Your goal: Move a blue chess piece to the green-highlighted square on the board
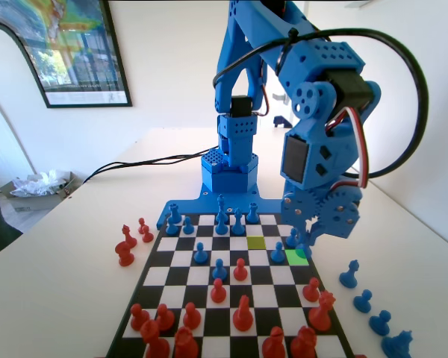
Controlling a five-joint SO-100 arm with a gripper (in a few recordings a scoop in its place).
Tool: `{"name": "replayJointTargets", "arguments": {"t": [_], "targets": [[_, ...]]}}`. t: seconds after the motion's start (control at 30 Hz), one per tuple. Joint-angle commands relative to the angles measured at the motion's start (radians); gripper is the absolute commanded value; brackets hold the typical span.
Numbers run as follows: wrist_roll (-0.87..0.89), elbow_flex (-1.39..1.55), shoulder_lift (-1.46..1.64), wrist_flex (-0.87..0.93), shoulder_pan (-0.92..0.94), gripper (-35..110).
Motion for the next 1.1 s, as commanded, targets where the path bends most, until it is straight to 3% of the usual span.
{"name": "replayJointTargets", "arguments": {"t": [0.0,0.7,1.07], "targets": [[-0.025,0.041,0.038,-0.026,-0.021,1],[-0.054,0.029,0.038,-0.051,0.026,1],[-0.035,0.031,0.051,-0.061,0.035,15]]}}
